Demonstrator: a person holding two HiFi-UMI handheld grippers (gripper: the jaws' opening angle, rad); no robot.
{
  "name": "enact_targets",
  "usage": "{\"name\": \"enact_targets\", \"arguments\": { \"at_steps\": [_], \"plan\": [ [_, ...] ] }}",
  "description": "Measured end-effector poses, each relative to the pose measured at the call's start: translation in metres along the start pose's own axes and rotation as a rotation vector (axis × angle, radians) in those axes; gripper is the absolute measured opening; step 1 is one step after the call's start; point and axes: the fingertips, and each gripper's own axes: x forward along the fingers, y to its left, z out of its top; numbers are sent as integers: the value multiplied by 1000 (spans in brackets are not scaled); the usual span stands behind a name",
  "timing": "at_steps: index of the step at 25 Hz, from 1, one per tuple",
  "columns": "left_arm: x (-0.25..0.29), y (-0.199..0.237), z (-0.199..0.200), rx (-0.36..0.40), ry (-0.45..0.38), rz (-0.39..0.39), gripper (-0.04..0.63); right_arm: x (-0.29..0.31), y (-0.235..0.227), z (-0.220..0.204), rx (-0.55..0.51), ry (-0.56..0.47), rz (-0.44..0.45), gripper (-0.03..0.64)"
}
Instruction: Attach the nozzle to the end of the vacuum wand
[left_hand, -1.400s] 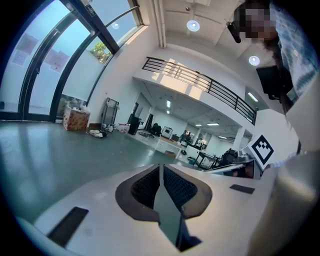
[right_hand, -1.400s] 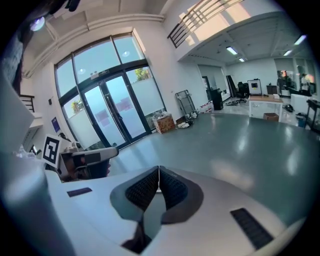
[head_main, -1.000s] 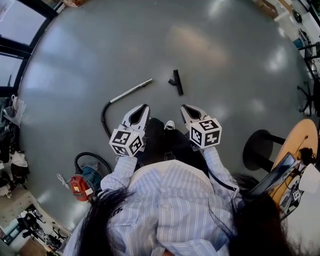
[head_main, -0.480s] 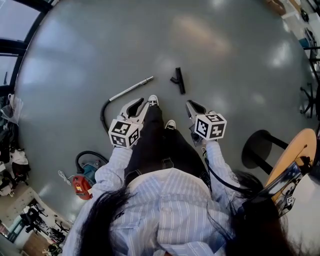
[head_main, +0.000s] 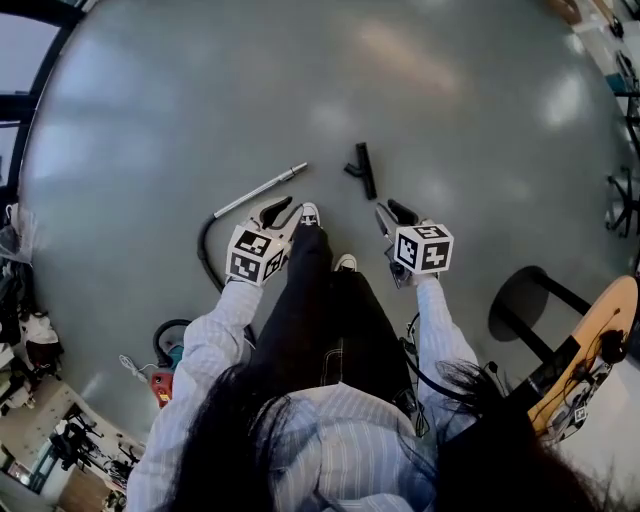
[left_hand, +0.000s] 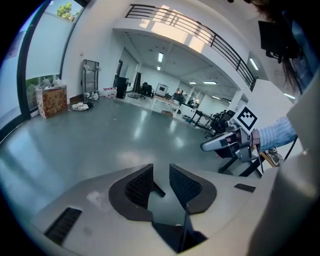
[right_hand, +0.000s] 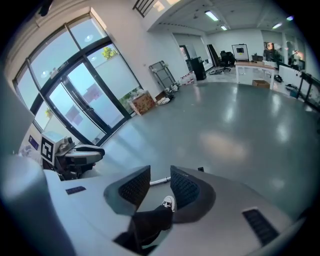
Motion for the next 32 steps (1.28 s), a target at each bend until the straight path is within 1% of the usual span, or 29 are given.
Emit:
{"name": "enact_targets", "arguments": {
  "at_steps": [3, 8, 11, 15, 19, 23, 26, 28, 30, 32],
  "plan": [
    [32, 25, -28, 30, 33, -28, 85, 44, -23, -12, 0, 7, -32, 133],
    [105, 73, -87, 1, 58, -21, 95, 113, -76, -47, -1, 3, -54, 185],
    [143, 104, -125, 37, 91, -10, 99, 153, -109, -71, -11, 2, -84, 205],
    [190, 141, -180, 65, 126, 2, 108, 208, -156, -111, -52, 17, -122, 224],
    [231, 178, -234, 136, 179, 15, 125, 258, -202, -152, -61, 28, -152, 238],
    [277, 218, -288, 179, 216, 48, 157, 319, -241, -193, -126, 59, -155, 253],
    [299, 244, -325, 204, 260, 49, 191, 358, -263, -211, -175, 77, -175, 258],
    [315, 260, -349, 243, 290, 48, 202, 384, -281, -221, -191, 76, -192, 261],
    [336, 278, -376, 284, 318, 61, 207, 413, -304, -235, -216, 85, -209, 261],
    [353, 294, -399, 309, 340, 83, 212, 435, -322, -249, -252, 105, -219, 261]
  ]
}}
